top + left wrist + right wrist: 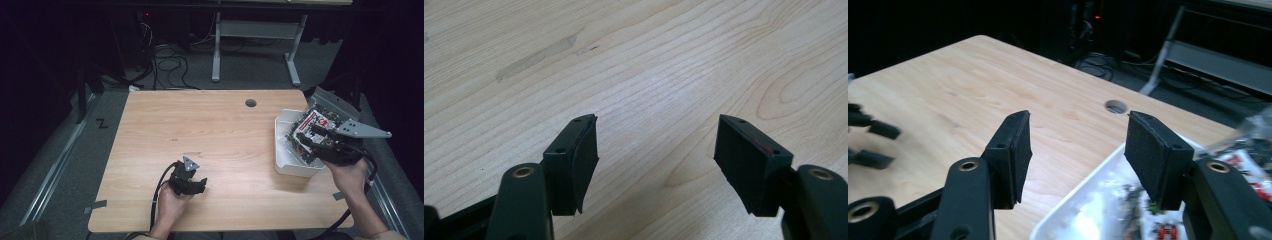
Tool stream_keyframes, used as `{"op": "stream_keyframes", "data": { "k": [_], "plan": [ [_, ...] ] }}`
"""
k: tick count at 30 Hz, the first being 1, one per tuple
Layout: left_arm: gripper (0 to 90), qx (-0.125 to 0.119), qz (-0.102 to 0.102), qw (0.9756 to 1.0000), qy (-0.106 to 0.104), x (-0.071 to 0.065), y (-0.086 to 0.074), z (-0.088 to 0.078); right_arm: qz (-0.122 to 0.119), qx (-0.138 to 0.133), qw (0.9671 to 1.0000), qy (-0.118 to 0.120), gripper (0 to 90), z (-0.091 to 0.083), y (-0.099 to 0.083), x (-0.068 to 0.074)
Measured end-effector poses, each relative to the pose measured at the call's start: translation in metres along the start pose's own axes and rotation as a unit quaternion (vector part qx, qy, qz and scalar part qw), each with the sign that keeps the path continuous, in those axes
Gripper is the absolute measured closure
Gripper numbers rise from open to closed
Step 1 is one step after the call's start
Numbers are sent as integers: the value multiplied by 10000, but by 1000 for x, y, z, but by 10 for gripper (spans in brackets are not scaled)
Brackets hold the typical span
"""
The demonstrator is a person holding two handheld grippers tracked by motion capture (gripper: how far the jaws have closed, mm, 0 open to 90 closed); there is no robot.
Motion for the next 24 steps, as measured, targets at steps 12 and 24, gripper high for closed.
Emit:
{"op": "stream_keyframes", "data": {
  "k": [12,24],
  "plan": [
    [338,-140,79,9998,-87,-10,3,-8,-10,100,9988,471,416,5,-26,37],
    [336,-210,170,9996,-130,-16,5,-13,84,239,9970,734,412,12,-52,54]
  ]
}}
Point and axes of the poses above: each handheld gripper's, and its own axes: z roughly forward along the jaws, y roughly out of its top, x roughly to its left, the point moved 10 cm from there along z, roughly forward along the jaws, and after that the axes turned 7 degrees about z, right-handed, at the moved point
